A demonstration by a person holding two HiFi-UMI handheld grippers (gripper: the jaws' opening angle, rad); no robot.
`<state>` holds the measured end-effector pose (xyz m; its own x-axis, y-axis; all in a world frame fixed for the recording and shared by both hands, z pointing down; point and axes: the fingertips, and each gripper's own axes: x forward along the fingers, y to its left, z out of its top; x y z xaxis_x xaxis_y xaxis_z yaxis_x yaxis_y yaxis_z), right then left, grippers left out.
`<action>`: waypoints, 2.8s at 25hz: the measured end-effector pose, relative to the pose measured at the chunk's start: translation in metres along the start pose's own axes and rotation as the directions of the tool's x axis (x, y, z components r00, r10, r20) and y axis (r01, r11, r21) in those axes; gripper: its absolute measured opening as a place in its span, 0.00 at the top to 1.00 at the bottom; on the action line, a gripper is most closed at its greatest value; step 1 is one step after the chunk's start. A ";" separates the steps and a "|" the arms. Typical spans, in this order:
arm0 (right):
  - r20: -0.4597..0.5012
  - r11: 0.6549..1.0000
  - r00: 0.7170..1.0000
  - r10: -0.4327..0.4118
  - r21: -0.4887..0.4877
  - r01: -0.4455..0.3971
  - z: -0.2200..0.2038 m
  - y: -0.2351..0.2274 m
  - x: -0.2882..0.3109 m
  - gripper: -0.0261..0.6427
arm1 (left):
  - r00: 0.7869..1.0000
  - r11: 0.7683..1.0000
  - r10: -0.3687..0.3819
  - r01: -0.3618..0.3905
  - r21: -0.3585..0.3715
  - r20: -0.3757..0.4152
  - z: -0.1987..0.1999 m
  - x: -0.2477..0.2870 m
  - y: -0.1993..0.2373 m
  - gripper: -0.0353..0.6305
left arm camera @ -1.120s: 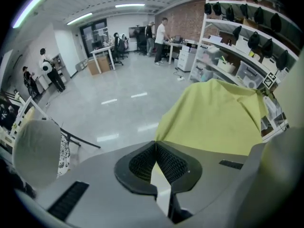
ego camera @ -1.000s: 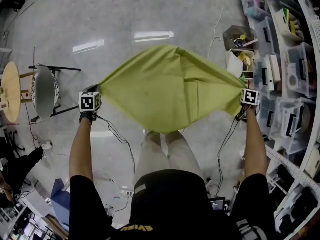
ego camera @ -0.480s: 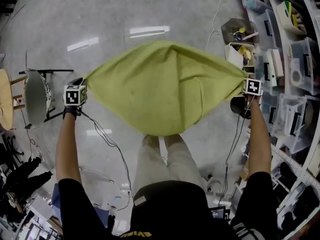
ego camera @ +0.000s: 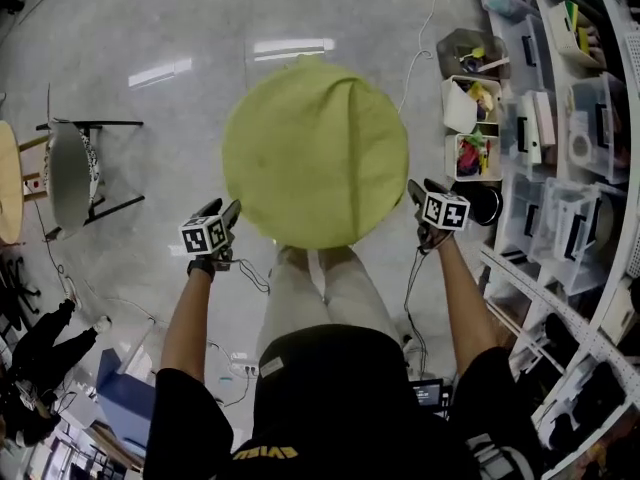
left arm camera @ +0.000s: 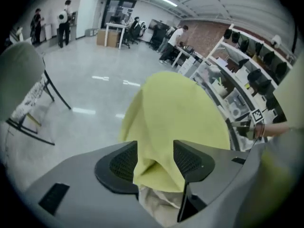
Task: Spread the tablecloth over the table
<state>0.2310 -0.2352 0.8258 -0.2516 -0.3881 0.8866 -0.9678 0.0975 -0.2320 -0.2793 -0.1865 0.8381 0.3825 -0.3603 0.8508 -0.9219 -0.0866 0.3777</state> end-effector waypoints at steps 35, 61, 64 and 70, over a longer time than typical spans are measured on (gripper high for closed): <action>-0.054 0.975 0.991 0.121 0.196 -0.109 -0.082 0.015 -0.014 0.96 | 0.999 0.981 -0.039 0.039 -0.191 0.005 -0.057 -0.016 -0.002 0.91; 0.476 0.953 0.844 0.246 -0.280 -0.120 0.072 0.117 -0.244 0.96 | 0.689 0.954 0.120 -0.279 0.108 0.715 0.067 -0.277 -0.203 0.92; 0.581 0.941 0.763 0.283 -0.322 -0.104 0.094 0.152 -0.287 0.96 | 0.617 0.916 0.075 -0.354 0.191 0.784 0.086 -0.310 -0.235 0.92; 0.695 0.945 0.661 0.284 -0.318 -0.072 0.040 0.192 -0.381 0.96 | 0.526 0.889 -0.050 -0.364 0.278 0.849 0.054 -0.374 -0.293 0.92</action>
<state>0.1410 -0.1051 0.4277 -0.4385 -0.8655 0.2420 -0.8980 0.4114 -0.1558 -0.1556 -0.0766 0.3894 0.1944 -0.9738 0.1180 -0.9760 -0.2040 -0.0758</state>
